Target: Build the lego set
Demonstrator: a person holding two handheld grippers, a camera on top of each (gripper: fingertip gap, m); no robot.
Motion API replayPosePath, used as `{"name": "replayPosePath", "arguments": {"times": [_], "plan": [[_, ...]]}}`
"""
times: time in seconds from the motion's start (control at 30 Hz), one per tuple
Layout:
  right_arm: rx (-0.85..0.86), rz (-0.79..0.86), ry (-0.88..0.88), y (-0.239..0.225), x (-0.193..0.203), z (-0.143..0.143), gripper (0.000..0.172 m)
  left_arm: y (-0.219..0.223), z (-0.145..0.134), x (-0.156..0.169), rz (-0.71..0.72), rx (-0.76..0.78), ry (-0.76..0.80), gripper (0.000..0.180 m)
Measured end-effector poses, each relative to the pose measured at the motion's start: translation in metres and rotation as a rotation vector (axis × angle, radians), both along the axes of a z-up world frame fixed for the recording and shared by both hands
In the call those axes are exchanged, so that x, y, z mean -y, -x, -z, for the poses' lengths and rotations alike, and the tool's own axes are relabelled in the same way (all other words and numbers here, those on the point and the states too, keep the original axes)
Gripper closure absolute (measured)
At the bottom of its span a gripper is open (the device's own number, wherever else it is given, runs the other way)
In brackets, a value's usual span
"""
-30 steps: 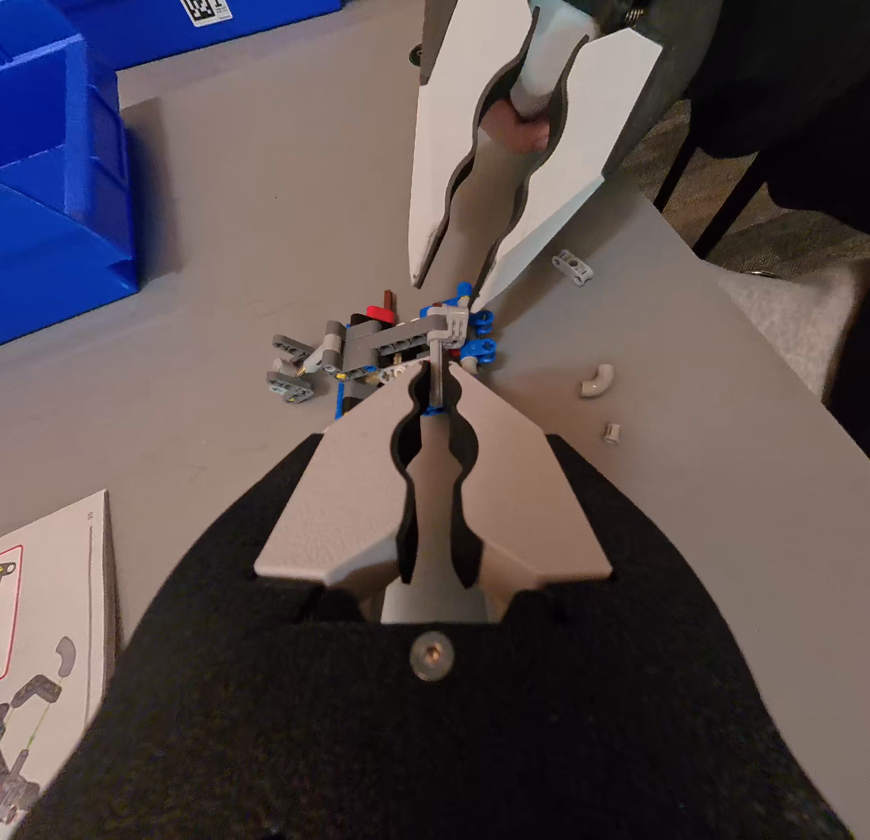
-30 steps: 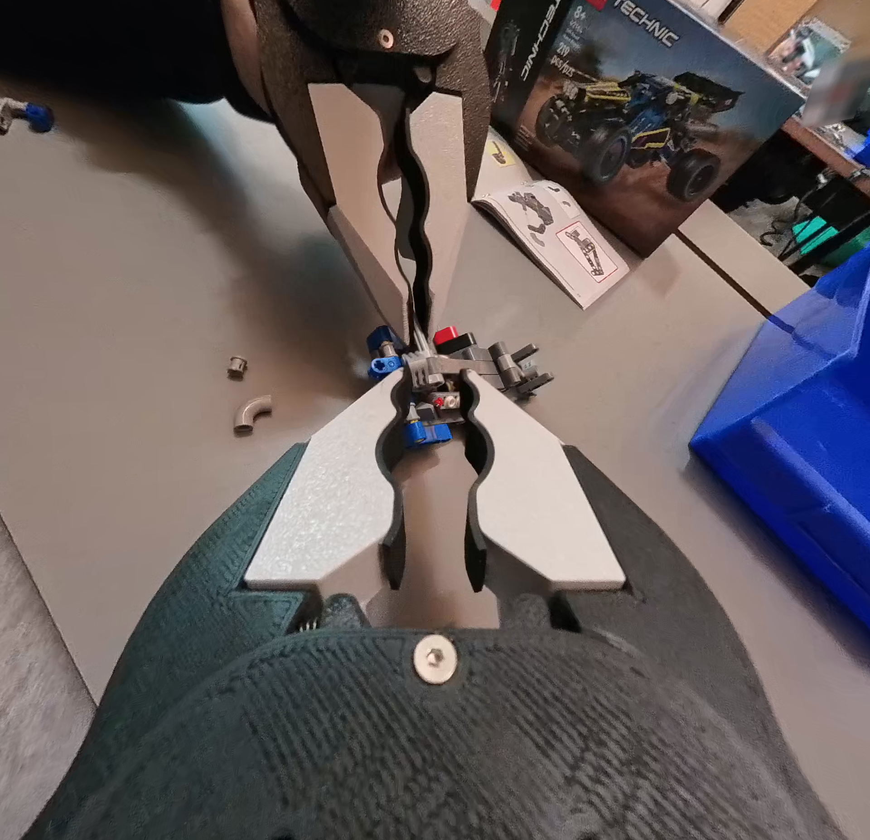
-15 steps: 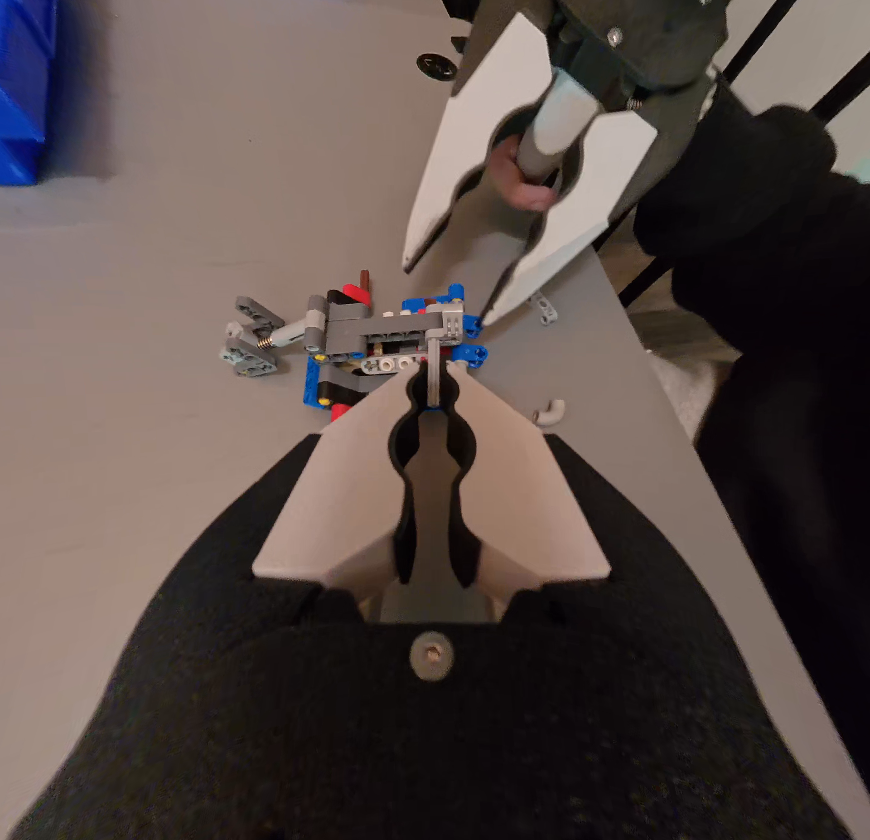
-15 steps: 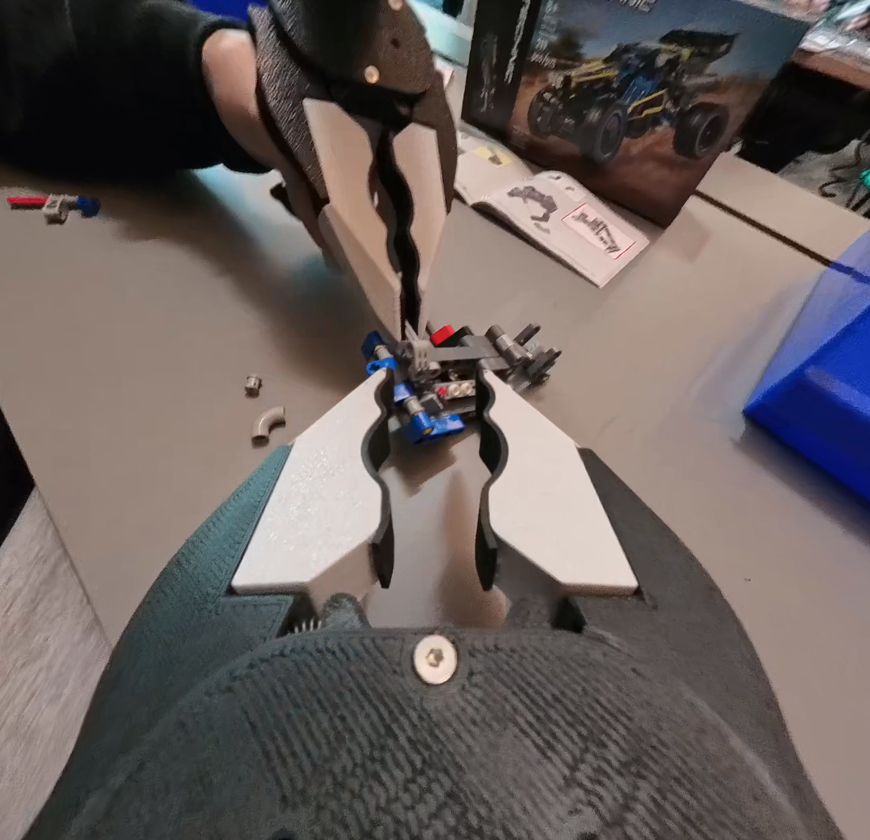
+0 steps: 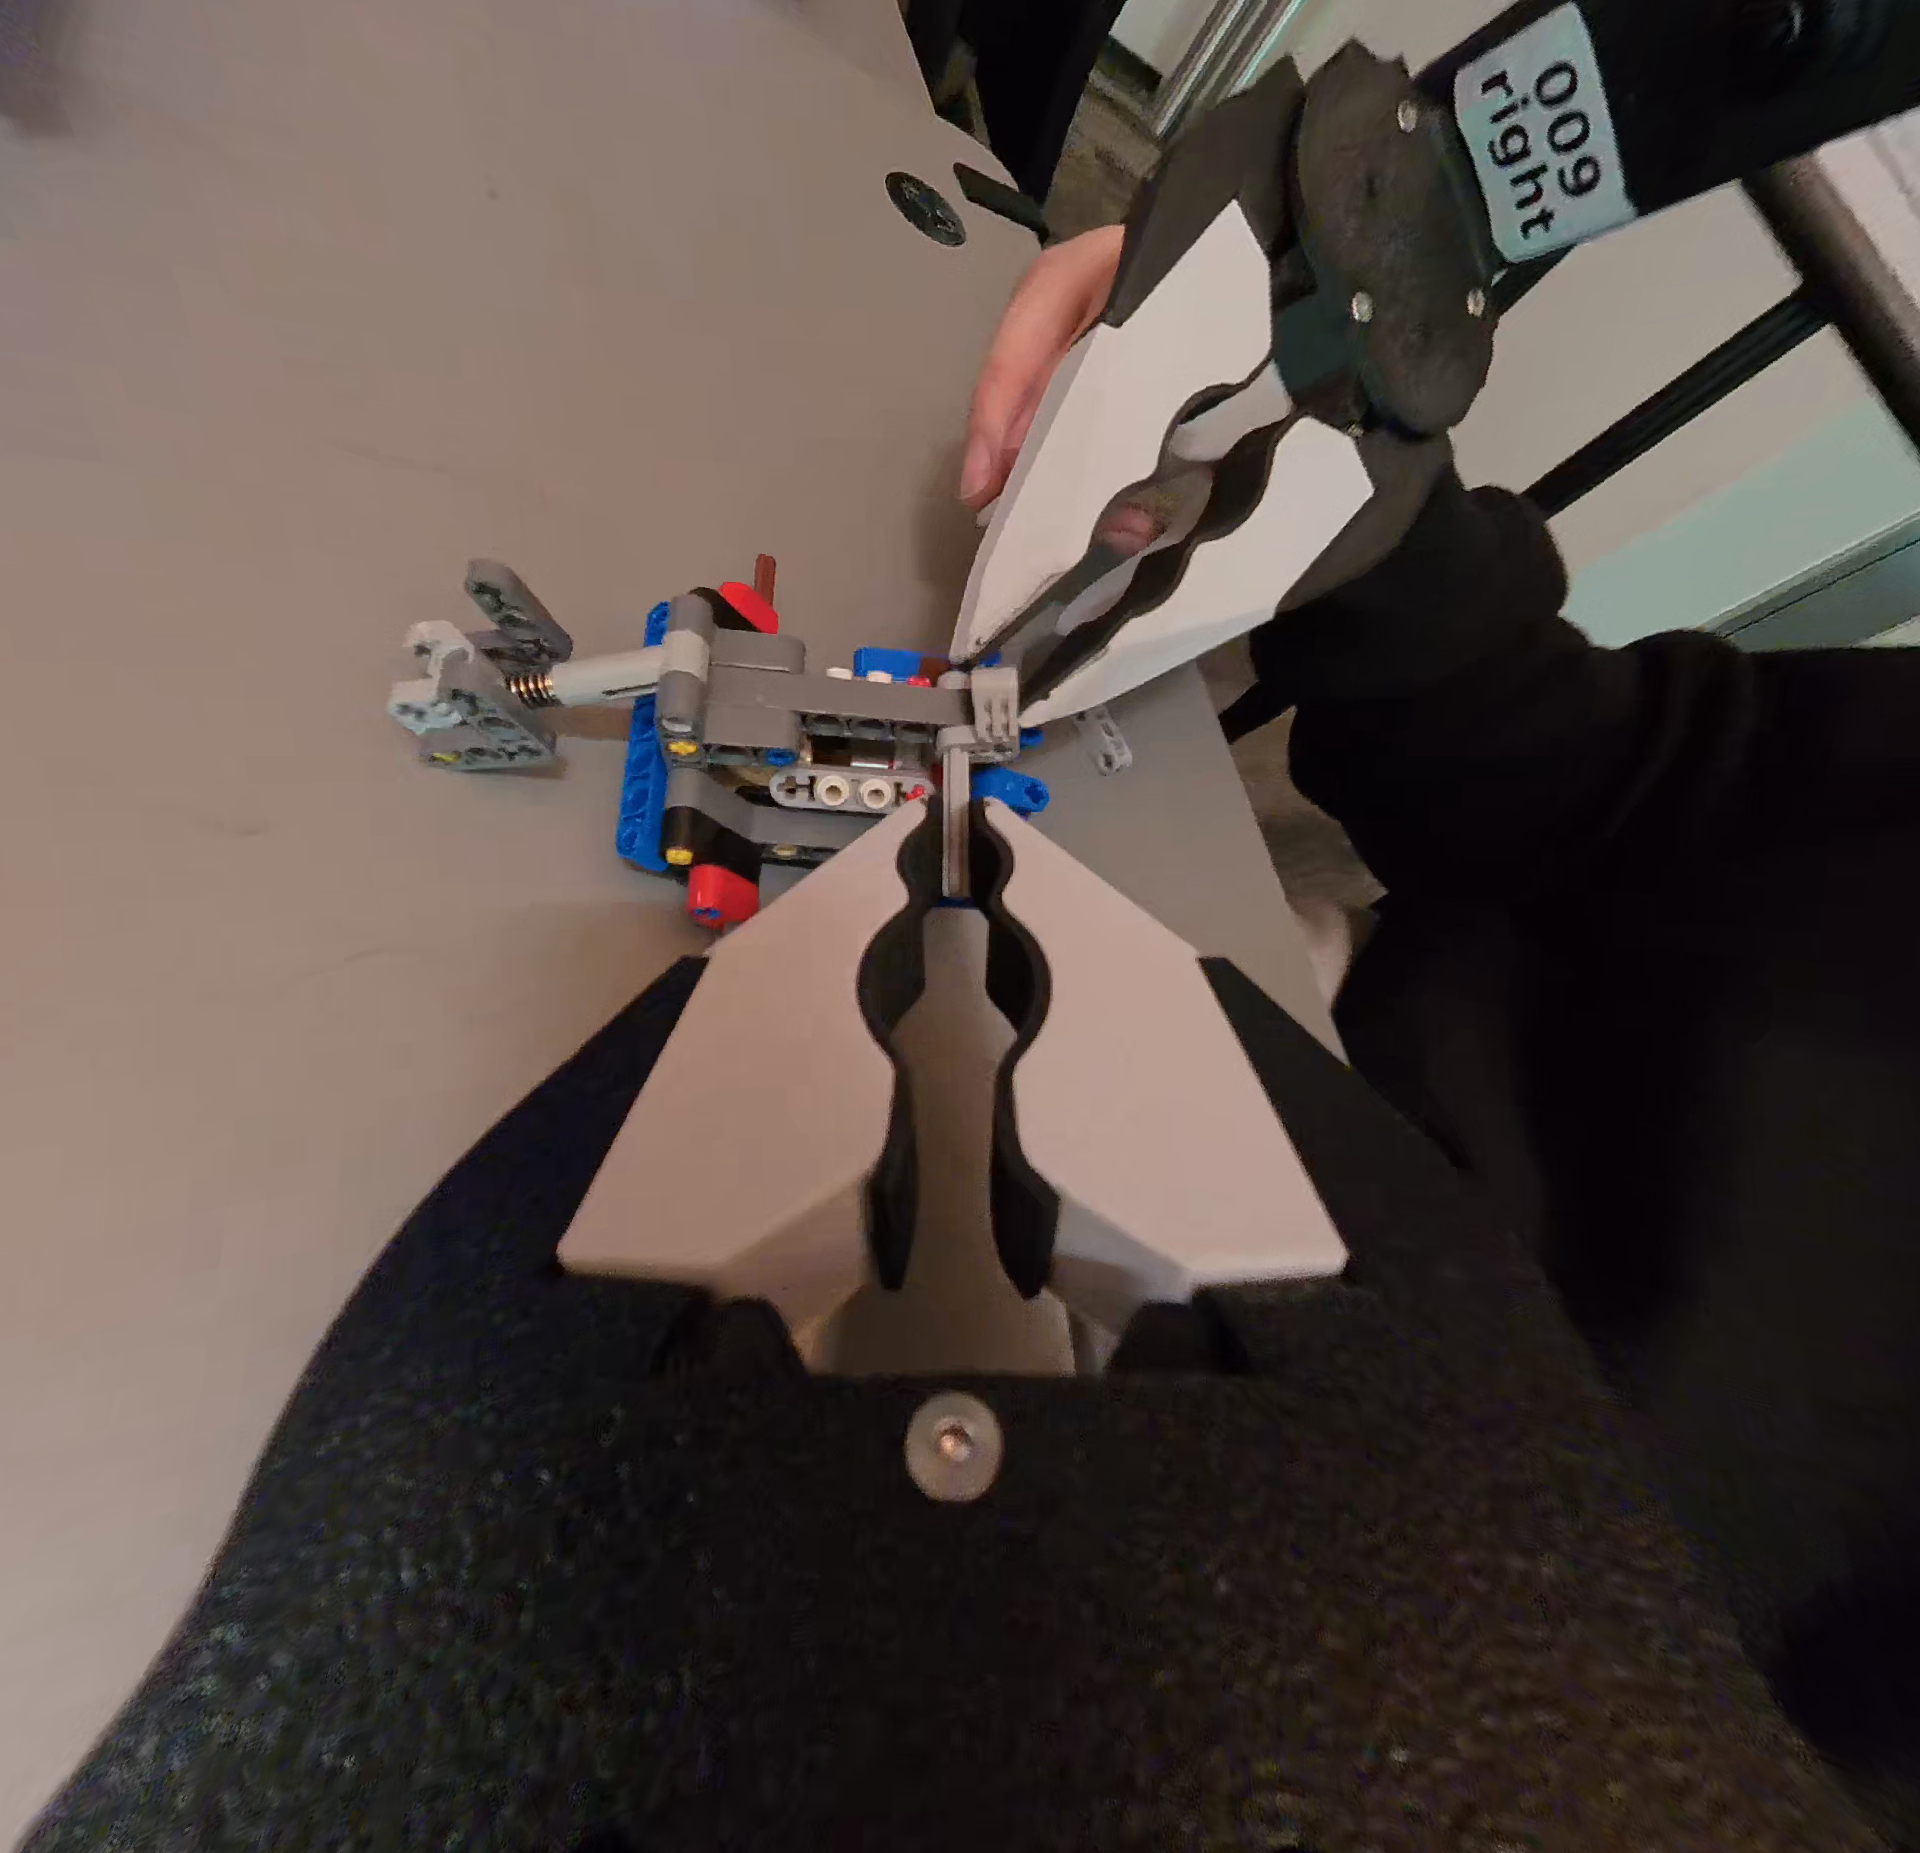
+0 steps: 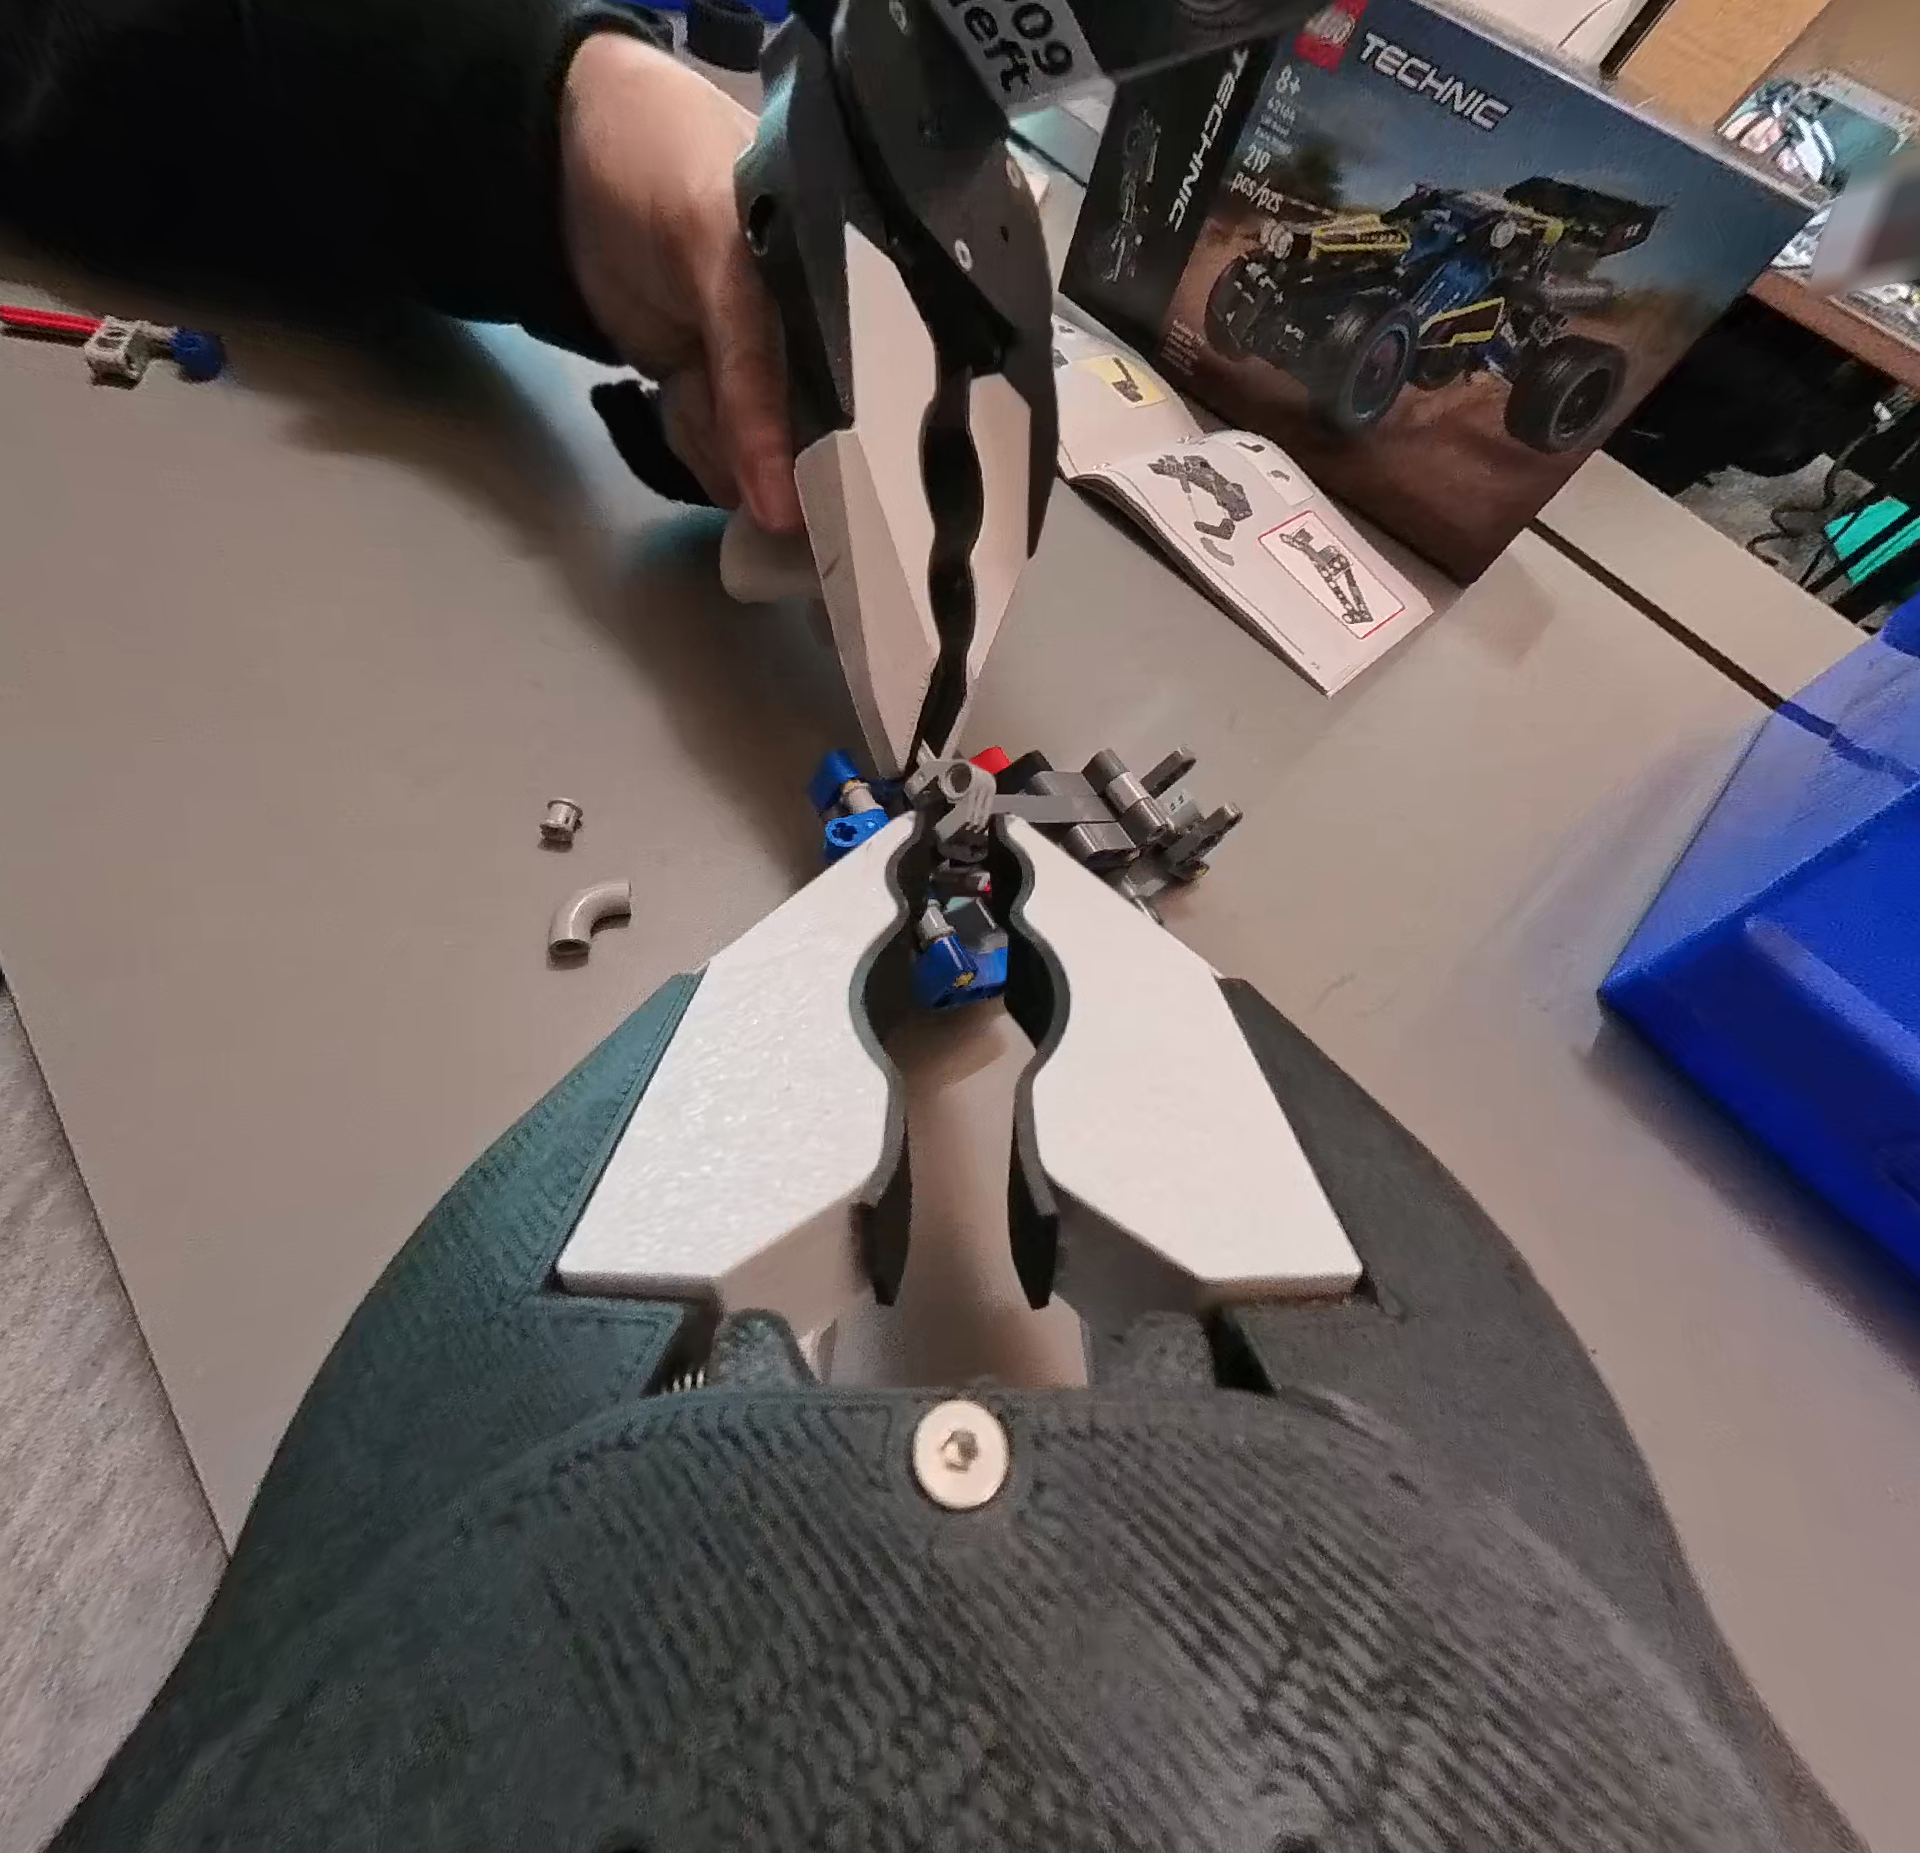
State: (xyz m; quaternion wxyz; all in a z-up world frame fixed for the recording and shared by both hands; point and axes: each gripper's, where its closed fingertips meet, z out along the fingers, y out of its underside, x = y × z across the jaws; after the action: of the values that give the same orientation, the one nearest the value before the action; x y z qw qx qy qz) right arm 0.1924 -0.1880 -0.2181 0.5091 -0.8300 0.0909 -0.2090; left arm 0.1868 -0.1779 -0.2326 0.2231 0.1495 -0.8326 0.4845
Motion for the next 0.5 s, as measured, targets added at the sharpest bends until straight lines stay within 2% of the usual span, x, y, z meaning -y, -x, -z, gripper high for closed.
{"name": "replayPosePath", "arguments": {"times": [0.1, 0.33, 0.5], "plan": [[-0.007, -0.004, -0.004, 0.0003, -0.0008, 0.0003, 0.165, -0.0001, 0.0012, -0.0004, 0.025, 0.123, -0.020, 0.179], [-0.035, -0.007, -0.003, 0.0017, -0.0018, 0.0025, 0.165, -0.0026, 0.0025, 0.0034, 0.079, 0.556, -0.046, 0.179], [-0.043, 0.003, 0.025, 0.0003, -0.0015, 0.0070, 0.165, -0.0042, 0.0098, 0.0010, 0.101, 0.685, -0.119, 0.173]]}}
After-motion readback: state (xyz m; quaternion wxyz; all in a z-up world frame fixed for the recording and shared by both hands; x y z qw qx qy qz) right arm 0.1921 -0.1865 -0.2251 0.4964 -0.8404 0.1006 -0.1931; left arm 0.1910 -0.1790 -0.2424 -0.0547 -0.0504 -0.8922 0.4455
